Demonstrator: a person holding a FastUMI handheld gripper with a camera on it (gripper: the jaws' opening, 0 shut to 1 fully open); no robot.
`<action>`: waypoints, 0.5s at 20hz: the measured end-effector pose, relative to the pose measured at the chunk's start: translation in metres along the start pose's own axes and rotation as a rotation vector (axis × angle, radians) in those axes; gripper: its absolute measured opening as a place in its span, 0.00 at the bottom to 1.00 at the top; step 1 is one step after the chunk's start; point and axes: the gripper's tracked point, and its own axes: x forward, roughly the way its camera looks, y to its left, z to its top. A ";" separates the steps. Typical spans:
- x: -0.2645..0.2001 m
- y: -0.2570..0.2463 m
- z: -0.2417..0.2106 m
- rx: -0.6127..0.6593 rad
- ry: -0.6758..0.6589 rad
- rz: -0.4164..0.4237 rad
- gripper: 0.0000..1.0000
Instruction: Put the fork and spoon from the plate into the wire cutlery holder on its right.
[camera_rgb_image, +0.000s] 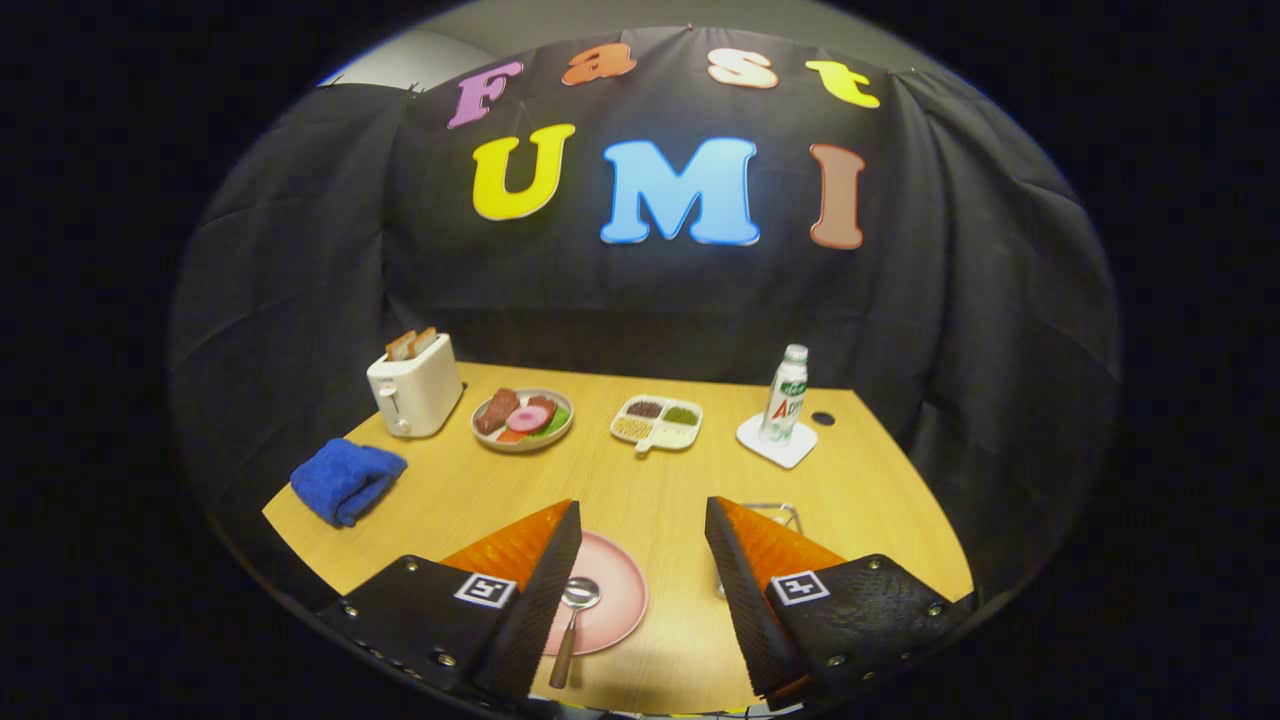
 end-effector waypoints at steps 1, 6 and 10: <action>0.001 0.003 -0.017 0.005 0.055 0.009 0.73; 0.010 0.026 -0.110 0.060 0.349 0.056 0.66; 0.002 0.044 -0.152 0.092 0.505 0.103 0.64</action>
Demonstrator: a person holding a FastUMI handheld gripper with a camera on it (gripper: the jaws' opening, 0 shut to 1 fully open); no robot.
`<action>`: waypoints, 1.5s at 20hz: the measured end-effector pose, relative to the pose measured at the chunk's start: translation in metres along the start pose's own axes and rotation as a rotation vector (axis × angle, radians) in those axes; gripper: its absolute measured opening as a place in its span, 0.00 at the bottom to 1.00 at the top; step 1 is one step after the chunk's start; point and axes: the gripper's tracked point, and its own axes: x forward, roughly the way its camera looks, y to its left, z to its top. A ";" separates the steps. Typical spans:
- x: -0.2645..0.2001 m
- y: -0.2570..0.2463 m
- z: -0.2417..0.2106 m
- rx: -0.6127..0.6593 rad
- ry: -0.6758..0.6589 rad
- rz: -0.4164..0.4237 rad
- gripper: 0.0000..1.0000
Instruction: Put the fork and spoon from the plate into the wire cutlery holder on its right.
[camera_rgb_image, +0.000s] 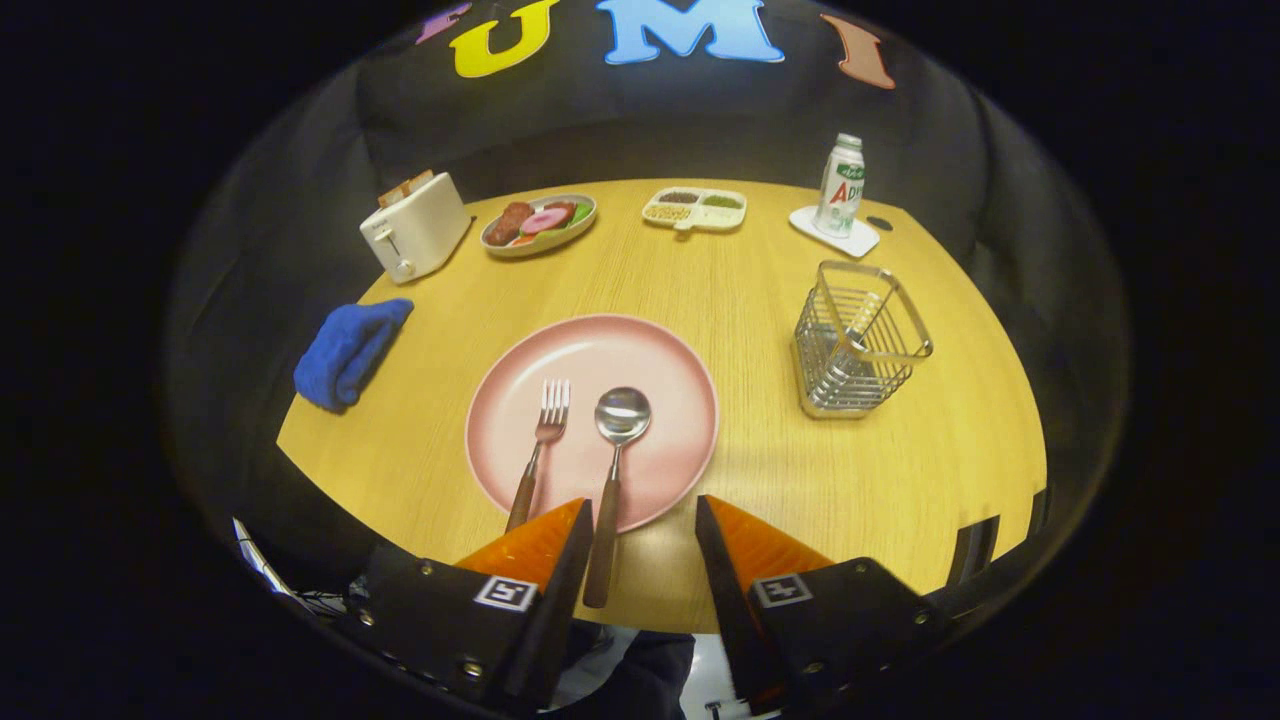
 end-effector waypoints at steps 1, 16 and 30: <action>0.005 0.002 -0.006 0.015 0.023 0.011 0.46; 0.009 0.022 -0.016 0.030 0.088 0.083 0.33; 0.013 0.016 -0.018 -0.009 0.119 0.050 0.06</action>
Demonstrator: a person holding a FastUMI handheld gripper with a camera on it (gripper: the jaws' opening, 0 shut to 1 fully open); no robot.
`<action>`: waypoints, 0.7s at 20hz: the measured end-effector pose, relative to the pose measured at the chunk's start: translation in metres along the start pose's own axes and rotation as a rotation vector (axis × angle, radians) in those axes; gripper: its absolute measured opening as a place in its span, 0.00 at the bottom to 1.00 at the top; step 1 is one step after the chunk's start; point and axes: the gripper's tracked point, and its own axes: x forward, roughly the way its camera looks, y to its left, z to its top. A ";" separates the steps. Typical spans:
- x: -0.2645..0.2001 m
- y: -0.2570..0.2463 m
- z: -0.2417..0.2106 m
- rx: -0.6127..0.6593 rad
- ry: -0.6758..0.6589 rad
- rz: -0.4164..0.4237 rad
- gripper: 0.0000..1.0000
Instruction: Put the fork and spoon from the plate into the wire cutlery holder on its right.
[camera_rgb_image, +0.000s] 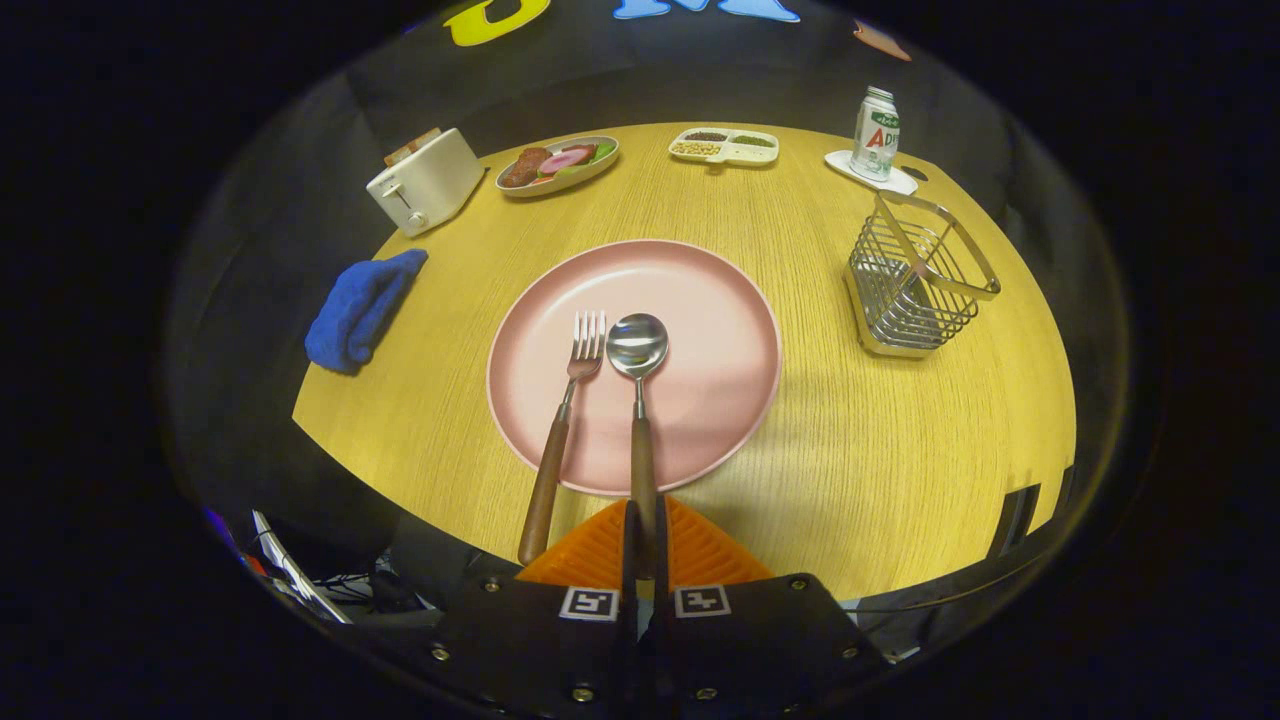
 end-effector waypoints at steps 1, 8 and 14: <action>-0.001 -0.002 0.001 0.002 -0.011 -0.005 0.06; -0.007 -0.002 0.010 0.050 -0.065 0.021 0.02; -0.014 -0.002 0.020 0.051 -0.128 0.026 0.02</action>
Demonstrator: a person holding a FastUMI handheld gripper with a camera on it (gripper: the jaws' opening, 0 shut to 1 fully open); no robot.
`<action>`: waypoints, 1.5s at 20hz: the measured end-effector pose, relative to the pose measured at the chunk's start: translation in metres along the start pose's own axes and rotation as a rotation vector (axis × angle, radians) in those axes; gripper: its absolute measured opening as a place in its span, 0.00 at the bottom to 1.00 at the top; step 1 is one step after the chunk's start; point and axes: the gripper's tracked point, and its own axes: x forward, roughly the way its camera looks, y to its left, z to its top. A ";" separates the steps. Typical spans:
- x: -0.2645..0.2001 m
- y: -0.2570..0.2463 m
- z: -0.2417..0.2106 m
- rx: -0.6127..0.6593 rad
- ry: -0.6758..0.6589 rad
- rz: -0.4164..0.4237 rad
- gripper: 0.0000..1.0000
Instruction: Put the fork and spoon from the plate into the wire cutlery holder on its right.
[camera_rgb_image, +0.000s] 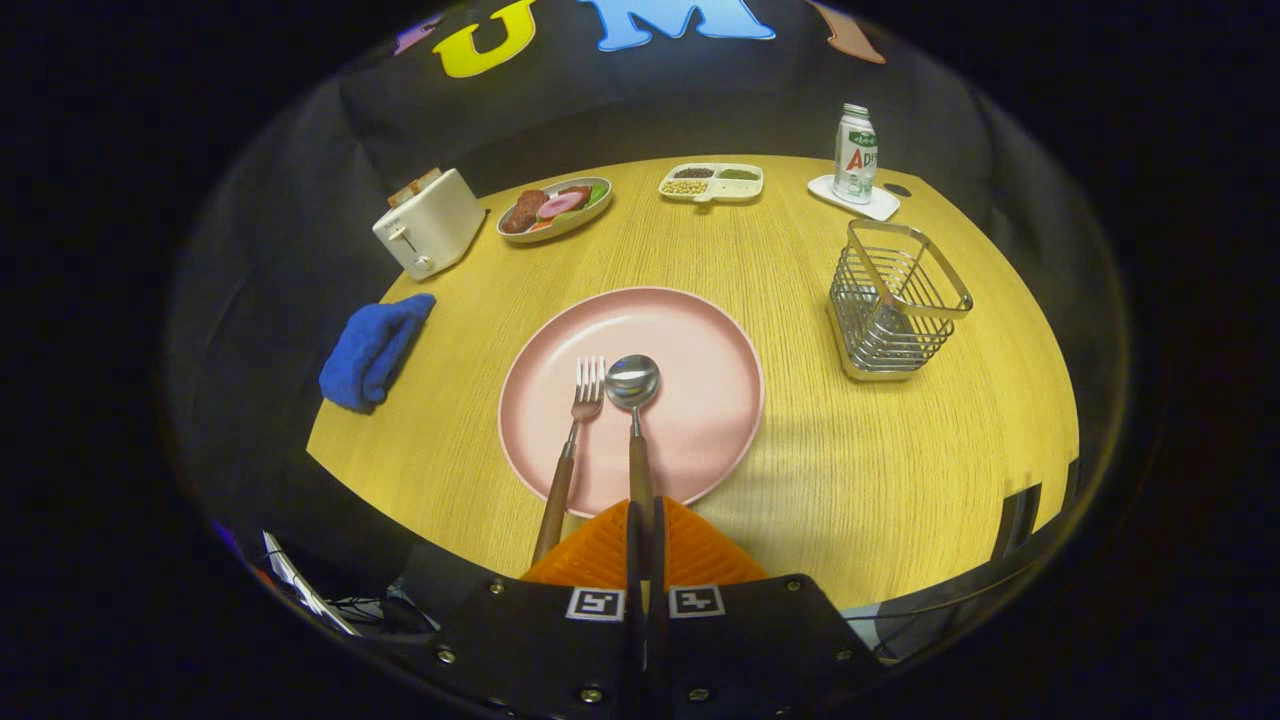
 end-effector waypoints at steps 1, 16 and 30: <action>0.000 0.000 0.002 0.003 -0.020 0.004 0.02; -0.021 0.006 0.051 0.059 -0.175 0.058 0.00; 0.008 -0.004 -0.004 -0.044 -0.008 -0.007 0.39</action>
